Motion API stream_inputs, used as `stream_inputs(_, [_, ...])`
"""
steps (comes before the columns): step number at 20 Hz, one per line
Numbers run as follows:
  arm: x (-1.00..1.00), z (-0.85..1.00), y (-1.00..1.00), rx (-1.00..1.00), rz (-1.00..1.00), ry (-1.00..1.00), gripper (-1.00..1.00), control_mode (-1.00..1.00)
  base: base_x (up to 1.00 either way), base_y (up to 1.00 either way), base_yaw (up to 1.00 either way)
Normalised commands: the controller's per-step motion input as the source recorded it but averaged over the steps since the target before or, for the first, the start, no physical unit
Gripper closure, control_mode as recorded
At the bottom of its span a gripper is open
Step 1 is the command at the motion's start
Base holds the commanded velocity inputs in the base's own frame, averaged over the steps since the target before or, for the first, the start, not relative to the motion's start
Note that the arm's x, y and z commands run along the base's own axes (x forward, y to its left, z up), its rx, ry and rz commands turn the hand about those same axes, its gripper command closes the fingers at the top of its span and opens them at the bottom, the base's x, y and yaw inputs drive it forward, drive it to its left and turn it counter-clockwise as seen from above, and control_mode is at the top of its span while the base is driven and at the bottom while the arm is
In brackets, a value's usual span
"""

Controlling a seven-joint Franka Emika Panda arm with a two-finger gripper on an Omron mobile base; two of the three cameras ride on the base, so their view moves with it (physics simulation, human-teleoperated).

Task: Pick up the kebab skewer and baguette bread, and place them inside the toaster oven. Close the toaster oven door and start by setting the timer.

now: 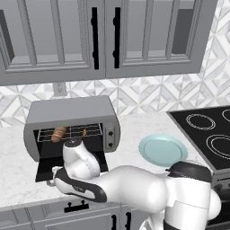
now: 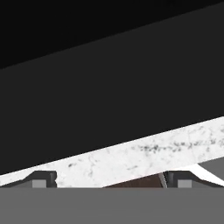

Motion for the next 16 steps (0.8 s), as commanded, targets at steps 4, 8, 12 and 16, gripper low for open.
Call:
stream_inputs(4, [-0.07, -0.01, 0.04, -0.02, 0.0, -0.08, -1.0, -1.0, 0.0, 0.0, 0.0])
stream_inputs(8, [-0.22, 0.0, 0.07, 0.0, 0.03, -0.06, -1.0, -1.0, 0.0, 0.0, 0.0])
stream_inputs(12, [-0.2, 0.0, 0.09, -0.01, 0.06, -0.03, -1.0, -1.0, 0.0, 0.0, 0.0])
stream_inputs(16, [0.1, -0.08, 0.0, -0.05, 0.08, -0.05, -1.0, -1.0, 0.0, 0.0, 0.0])
